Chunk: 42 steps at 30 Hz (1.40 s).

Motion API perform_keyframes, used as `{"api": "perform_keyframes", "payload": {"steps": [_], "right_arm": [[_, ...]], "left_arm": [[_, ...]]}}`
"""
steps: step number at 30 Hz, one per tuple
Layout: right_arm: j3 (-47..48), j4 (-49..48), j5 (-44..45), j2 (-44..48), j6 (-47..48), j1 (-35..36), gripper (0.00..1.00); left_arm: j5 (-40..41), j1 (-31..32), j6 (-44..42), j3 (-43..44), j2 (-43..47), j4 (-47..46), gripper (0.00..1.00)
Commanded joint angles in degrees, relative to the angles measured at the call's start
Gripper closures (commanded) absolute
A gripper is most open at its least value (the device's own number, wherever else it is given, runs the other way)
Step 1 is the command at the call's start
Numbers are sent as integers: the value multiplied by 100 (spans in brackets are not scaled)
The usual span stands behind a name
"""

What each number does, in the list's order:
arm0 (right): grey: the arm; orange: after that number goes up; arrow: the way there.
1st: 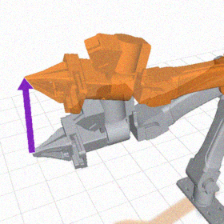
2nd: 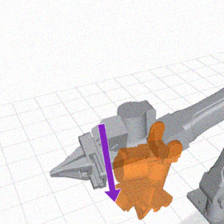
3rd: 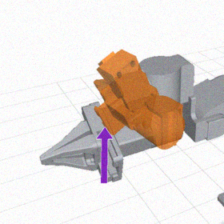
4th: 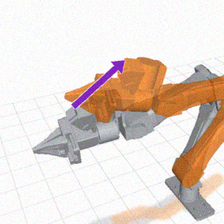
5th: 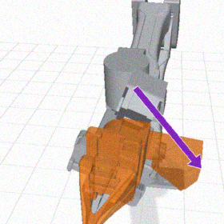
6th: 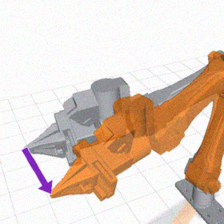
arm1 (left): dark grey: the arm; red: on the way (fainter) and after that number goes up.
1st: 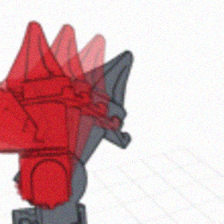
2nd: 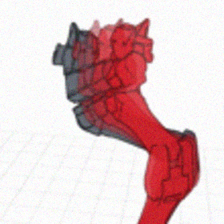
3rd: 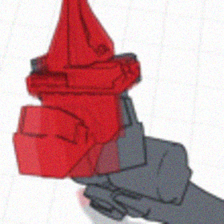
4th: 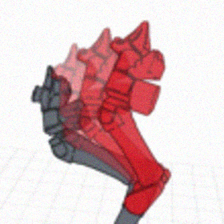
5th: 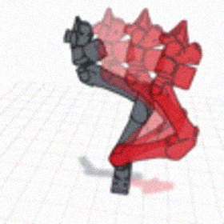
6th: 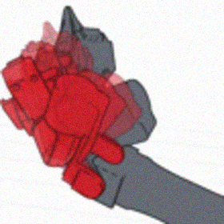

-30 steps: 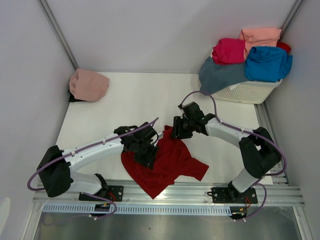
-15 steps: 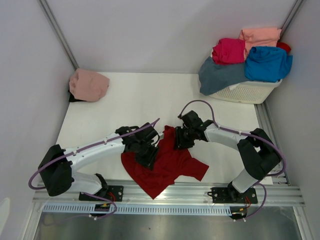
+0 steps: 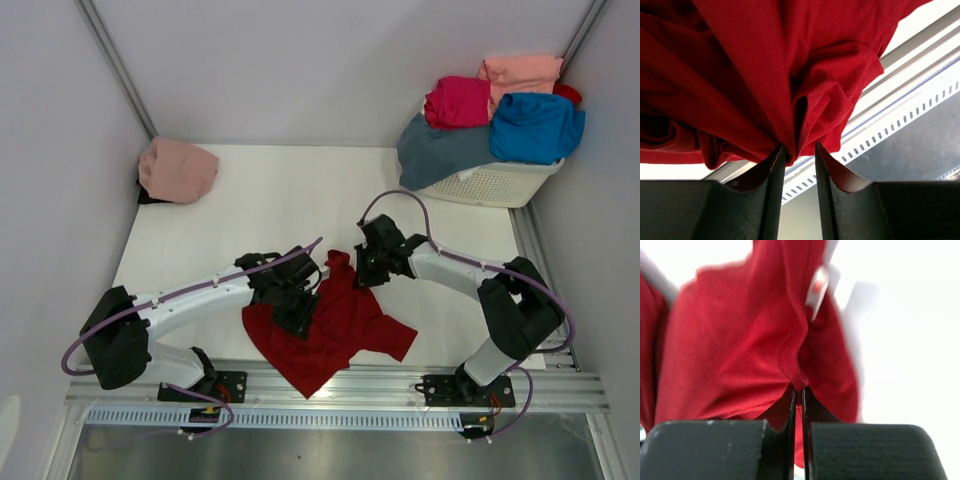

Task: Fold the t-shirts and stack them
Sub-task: Flatten out the tshirt

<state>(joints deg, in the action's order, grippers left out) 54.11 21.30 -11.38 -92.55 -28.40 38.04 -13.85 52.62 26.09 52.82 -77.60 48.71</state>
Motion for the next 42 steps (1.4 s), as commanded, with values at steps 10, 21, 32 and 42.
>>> {"api": "perform_keyframes", "payload": {"steps": [10, 21, 32, 42], "right_arm": [[830, 85, 4270, 2214, 371, -1439, 100], [408, -504, 5340, 3042, 397, -1633, 100], [434, -126, 4996, 2593, 177, -1625, 66], [206, 208, 5401, 2900, -33, -808, 16]], "left_arm": [[-39, 64, 28, 88, -18, 33, 69], [48, 64, -244, 308, -264, 139, 73], [1110, 64, -253, 958, -264, 33, 64], [2009, 38, -121, 1196, -97, -255, 62]]}}
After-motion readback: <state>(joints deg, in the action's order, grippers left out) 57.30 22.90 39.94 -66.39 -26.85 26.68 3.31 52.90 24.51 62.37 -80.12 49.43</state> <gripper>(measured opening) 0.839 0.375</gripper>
